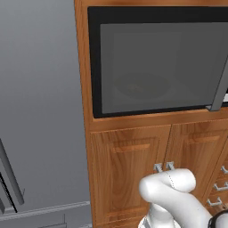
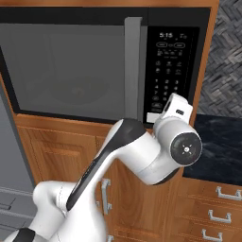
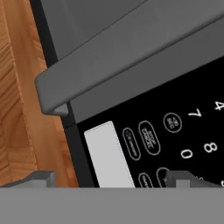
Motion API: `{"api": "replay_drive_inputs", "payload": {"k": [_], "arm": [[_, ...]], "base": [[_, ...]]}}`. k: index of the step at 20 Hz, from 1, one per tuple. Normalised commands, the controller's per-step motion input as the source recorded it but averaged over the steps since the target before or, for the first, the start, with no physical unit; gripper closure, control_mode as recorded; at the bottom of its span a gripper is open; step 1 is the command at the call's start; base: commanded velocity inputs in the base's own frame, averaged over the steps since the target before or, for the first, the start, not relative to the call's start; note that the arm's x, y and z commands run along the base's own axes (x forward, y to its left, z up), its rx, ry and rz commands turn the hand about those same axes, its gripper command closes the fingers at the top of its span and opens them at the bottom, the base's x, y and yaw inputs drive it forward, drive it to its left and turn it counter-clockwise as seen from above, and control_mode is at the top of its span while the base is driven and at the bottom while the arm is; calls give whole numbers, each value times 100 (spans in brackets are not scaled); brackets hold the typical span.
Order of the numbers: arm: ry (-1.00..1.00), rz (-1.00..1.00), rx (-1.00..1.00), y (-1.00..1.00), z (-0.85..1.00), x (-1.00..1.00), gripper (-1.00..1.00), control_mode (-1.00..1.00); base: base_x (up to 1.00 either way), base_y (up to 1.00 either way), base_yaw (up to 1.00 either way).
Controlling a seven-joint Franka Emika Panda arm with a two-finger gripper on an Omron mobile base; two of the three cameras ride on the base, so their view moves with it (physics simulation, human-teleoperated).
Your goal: Remove the pear from the bowl and place it on the small plate. Then place the bowl with only the shrimp in the microwave, close the door, and press the start button to microwave the shrimp.
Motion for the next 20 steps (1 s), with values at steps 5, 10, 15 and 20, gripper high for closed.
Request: {"api": "replay_drive_inputs", "payload": {"k": [5, 10, 15, 20], "arm": [[0, 3, 0, -2, -13, 18, -100, -100], [0, 2, 2, -6, 0, 18, -100, -100], [0, 3, 0, -12, -5, 16, -100, -100], [0, 5, 1, -15, -11, 25, -100, -100]], "base": [[0, 0, 0], [0, 0, 0], [0, 0, 0], [0, 0, 0]]}}
